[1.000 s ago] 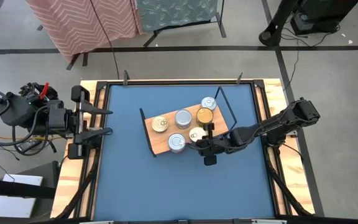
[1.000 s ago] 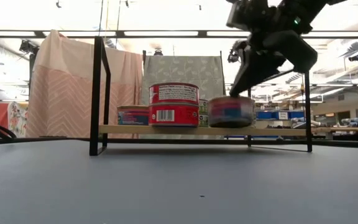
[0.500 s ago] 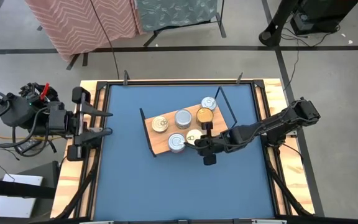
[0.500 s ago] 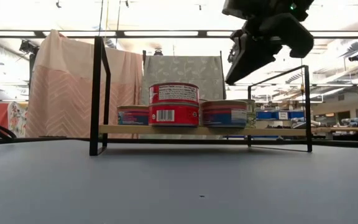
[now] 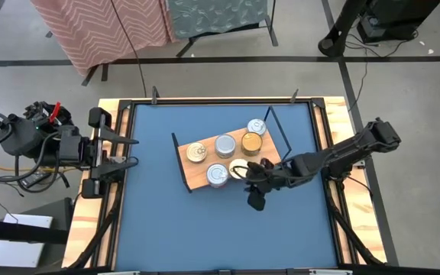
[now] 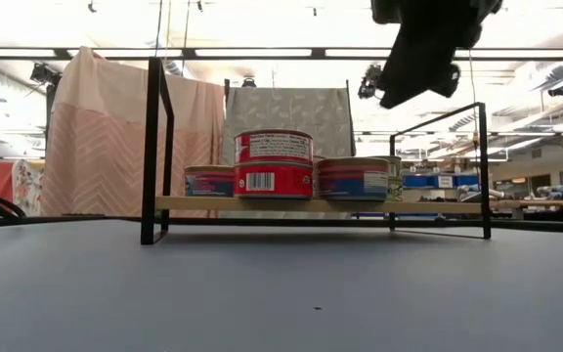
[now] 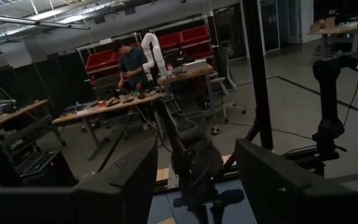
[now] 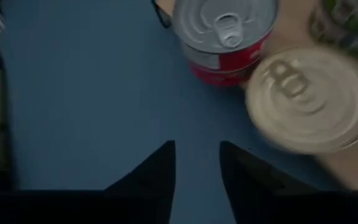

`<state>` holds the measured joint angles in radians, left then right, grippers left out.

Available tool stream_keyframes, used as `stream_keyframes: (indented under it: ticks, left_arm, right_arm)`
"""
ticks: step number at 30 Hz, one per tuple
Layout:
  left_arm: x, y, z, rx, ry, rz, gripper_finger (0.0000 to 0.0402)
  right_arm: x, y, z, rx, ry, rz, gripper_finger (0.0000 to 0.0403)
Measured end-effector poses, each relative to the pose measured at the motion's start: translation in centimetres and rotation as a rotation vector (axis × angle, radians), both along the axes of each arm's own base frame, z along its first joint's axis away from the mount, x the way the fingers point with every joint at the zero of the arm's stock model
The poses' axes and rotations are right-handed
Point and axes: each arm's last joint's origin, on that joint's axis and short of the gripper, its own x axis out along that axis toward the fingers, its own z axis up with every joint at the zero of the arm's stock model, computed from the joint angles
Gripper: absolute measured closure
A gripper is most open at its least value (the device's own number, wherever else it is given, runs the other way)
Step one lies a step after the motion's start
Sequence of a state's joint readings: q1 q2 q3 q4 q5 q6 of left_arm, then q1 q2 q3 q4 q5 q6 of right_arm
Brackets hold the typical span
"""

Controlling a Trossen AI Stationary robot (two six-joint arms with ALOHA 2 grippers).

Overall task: Stack canned seafood by type on shelf
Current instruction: Stack the blue/pink tuna can on top of the blue/pink tuna can on the shelf

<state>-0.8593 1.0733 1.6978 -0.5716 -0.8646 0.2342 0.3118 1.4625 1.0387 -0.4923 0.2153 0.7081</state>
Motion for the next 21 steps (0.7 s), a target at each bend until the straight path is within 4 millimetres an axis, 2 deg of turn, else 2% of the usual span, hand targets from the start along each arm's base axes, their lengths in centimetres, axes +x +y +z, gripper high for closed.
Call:
stream_keyframes:
  ticks: [4,8,10,16,21]
  left_arm:
    - [0.0,-0.1,0.0,0.006,0.002,-0.025,0.0184]
    - [0.0,-0.2,0.0,0.008,0.001,-0.054,0.0184]
    - [0.0,-0.2,0.0,0.008,0.0,-0.068,0.0184]
    - [0.0,-0.2,0.0,0.008,0.0,-0.085,0.0184]
    - [0.0,-0.2,-0.1,0.009,0.002,-0.085,0.0184]
  right_arm:
    - [-0.5,0.7,-1.0,0.129,-0.027,-0.116,0.0235]
    - [-1.1,1.3,-2.1,0.311,-0.058,-0.337,0.0204]
    - [-1.3,2.0,-2.3,0.374,-0.14,-0.451,0.0195]
    - [-2.8,4.2,-2.0,0.473,-0.448,-0.799,0.0191]
    - [-4.5,6.1,-3.1,0.578,-0.529,-0.922,0.0192]
